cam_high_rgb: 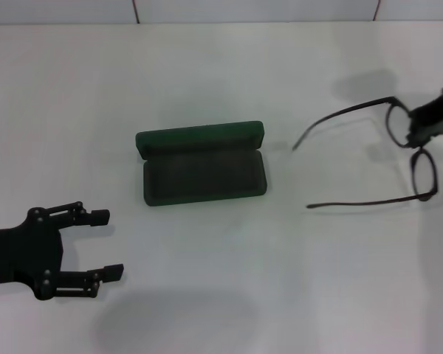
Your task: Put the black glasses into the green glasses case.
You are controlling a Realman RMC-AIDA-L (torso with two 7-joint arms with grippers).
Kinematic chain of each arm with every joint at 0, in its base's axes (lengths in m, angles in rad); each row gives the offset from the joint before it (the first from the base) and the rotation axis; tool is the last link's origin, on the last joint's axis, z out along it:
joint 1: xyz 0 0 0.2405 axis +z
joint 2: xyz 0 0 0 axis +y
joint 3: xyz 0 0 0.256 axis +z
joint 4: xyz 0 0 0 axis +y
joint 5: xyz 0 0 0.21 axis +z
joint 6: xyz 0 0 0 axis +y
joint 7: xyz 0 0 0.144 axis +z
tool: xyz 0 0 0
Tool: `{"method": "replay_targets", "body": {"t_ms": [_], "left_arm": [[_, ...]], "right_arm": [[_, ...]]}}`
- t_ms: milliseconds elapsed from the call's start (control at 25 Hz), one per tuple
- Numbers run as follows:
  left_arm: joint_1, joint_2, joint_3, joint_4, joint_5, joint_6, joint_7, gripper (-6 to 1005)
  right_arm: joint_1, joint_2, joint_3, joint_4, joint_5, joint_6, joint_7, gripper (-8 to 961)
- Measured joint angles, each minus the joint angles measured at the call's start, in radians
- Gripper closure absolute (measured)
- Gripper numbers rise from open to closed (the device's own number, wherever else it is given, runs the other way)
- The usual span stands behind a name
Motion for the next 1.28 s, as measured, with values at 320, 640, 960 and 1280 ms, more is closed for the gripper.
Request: {"method": "replay_targets", "body": {"t_ms": [320,640,960,1280], "left_arm": [[0.001,-0.018,0.007,0.0,0.0,0.011,-0.01,143],[-0.045,-0.029,0.008,-0.084,0.002,0.017,-0.029,143],[-0.152,-0.048,-0.001,-0.22,-0.011,0.027,-0.017,144],[-0.231,-0.079,-0.011,-0.289,-0.031,-0.012,0.022,144]], "right_arm": [[-0.126,-0.03,0.135,-0.112,0.108,-0.004,-0.176,913],[-0.206,-0.043,0.332,-0.124,0.365,0.0,-0.405,913],[-0.236,-0.078,0.394,0.089,0.739,0.011,-0.61,913],[-0.229,-0.022,0.388,0.175,0.791,0.012,-0.717,913]]}}
